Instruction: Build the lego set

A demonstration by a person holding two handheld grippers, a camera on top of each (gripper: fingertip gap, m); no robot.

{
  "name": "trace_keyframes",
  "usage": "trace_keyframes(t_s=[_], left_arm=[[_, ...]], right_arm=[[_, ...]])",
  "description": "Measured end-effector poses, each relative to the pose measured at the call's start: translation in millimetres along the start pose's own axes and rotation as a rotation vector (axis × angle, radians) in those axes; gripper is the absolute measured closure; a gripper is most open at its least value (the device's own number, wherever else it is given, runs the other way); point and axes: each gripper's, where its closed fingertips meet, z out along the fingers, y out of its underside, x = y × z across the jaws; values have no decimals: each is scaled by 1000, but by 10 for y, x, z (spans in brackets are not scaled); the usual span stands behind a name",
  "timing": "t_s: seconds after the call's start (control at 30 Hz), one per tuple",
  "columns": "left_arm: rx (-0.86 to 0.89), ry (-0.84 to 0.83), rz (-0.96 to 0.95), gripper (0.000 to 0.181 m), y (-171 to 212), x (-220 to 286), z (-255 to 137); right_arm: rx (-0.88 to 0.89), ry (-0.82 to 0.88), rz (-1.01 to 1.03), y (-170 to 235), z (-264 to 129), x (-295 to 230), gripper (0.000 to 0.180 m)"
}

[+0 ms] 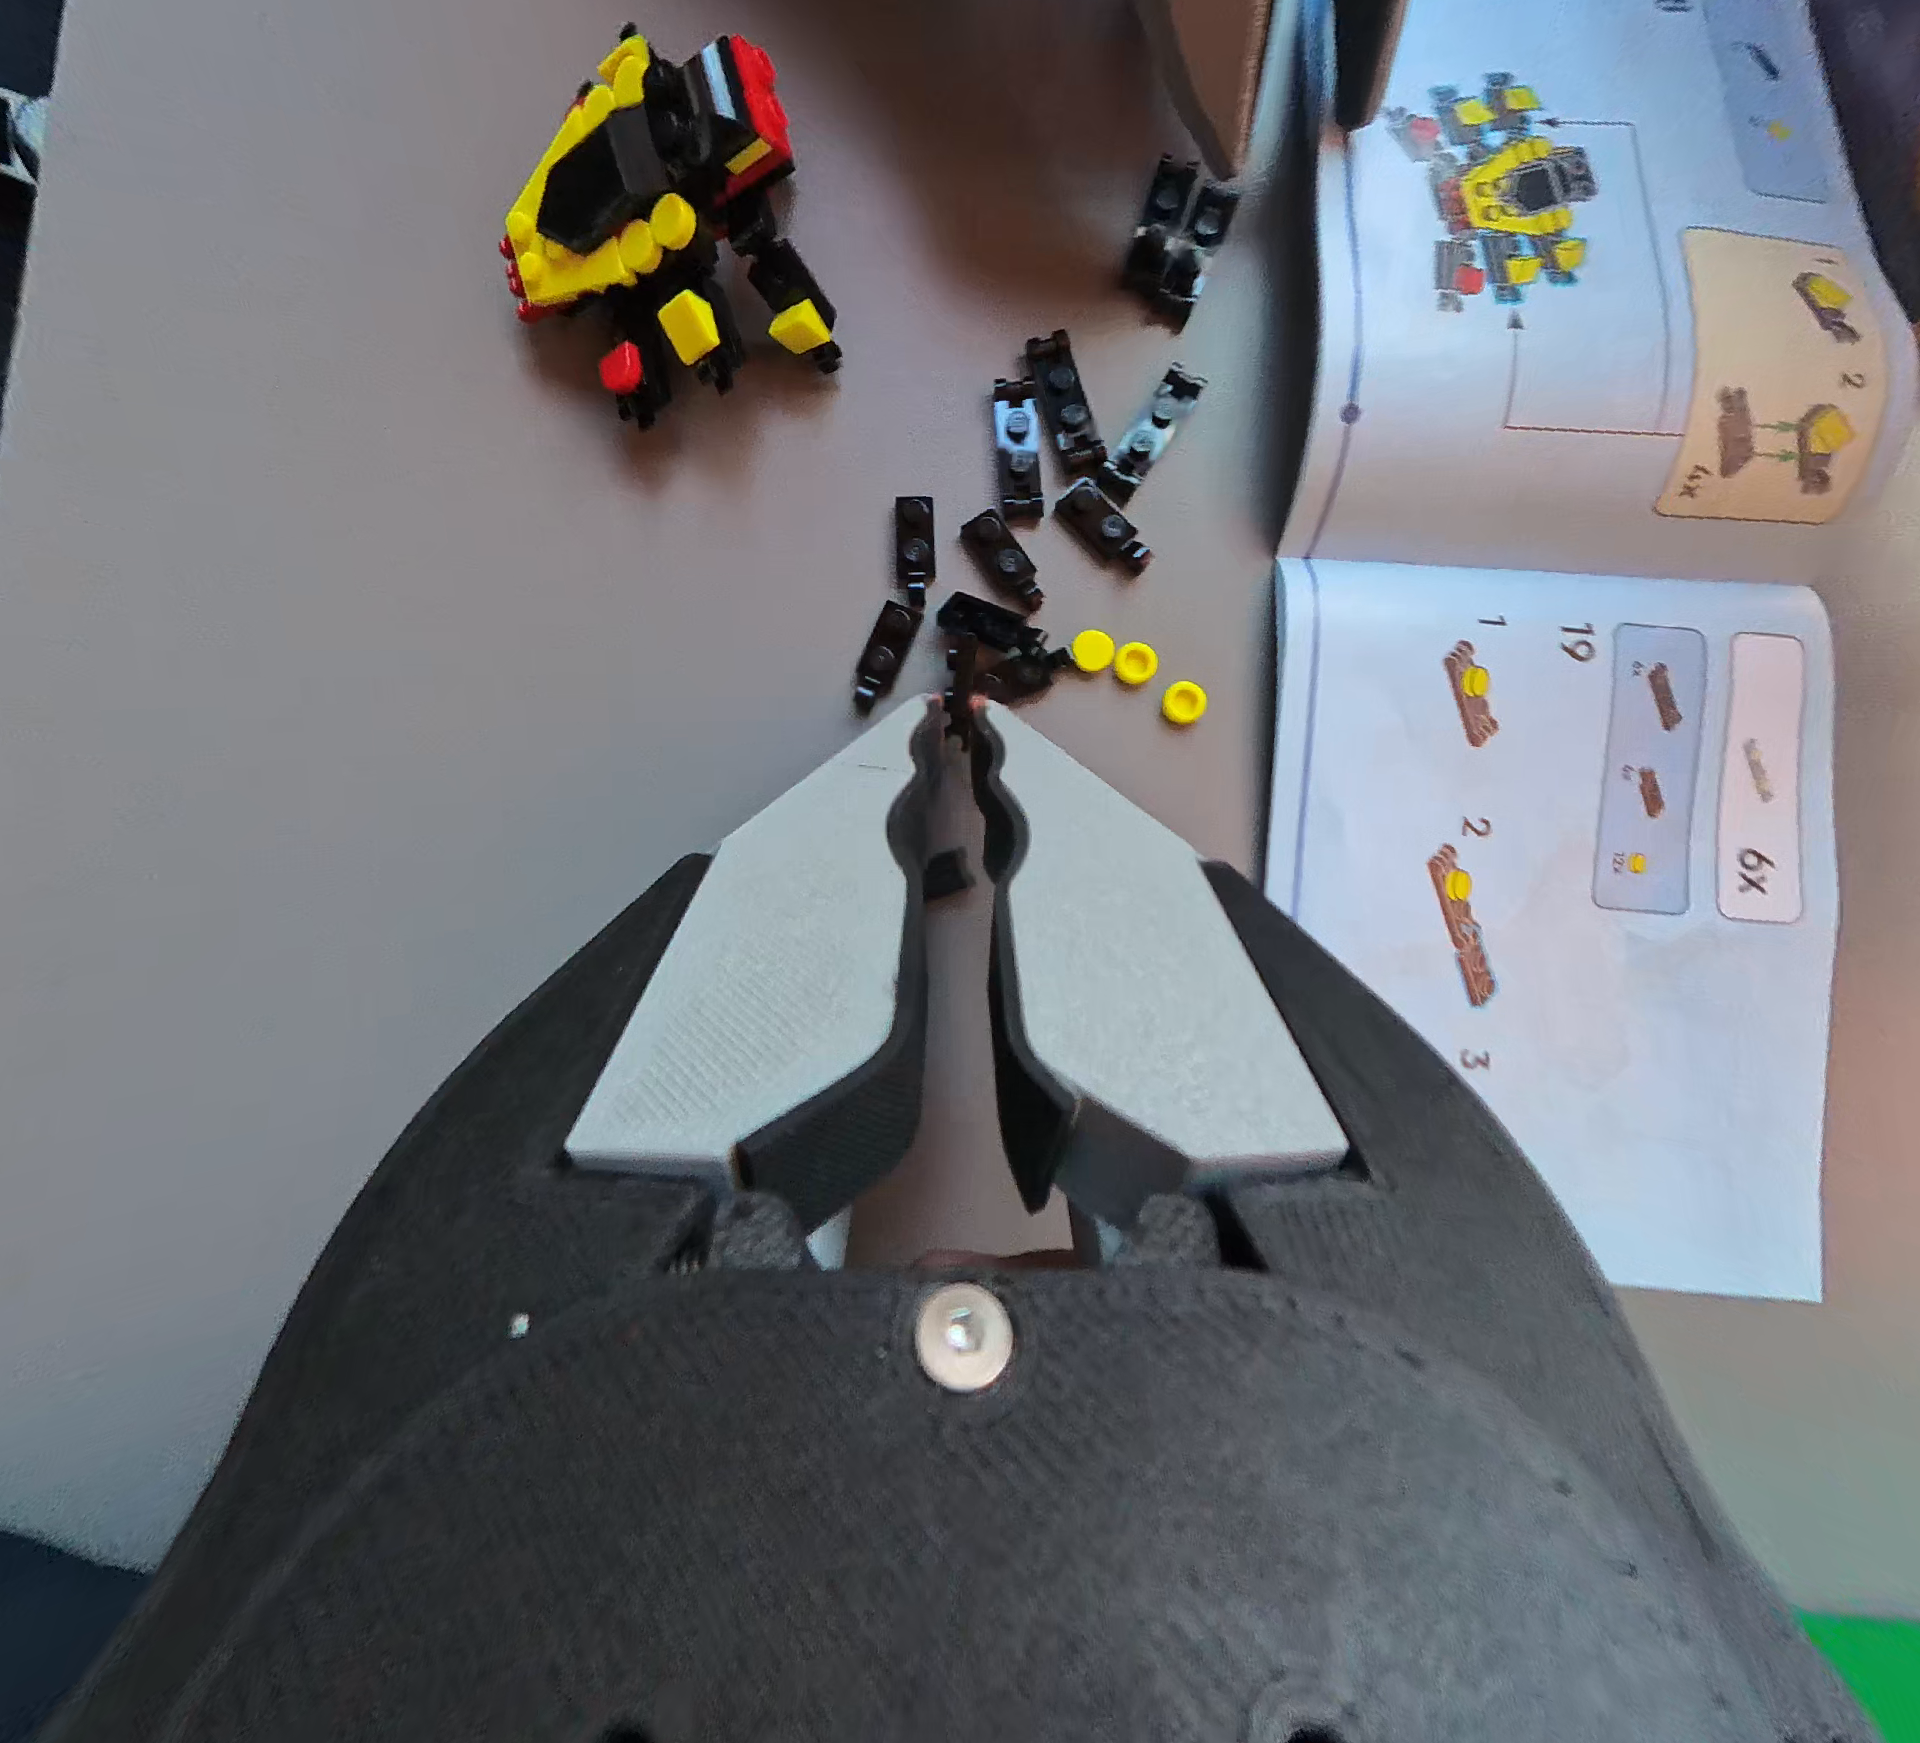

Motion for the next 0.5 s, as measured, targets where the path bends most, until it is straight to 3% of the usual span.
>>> trace_keyframes(t_s=[0.13,0.3,0.37,0.43,0.5], left_arm=[[62,60,83,154,-114,180,-40],[193,85,359,140,-350,530,-133],[242,25,482,136,-454,606,-131],[210,-42,648,143,-469,656,-81],[183,-137,822,139,-508,670,-39]], right_arm=[[128,-14,95,-137,-192,82,178],[204,-88,235,-217,-292,113,178],[246,-117,275,-274,-337,112,178],[315,-189,332,-374,-407,76,178],[376,-294,419,-462,-469,29,178]])
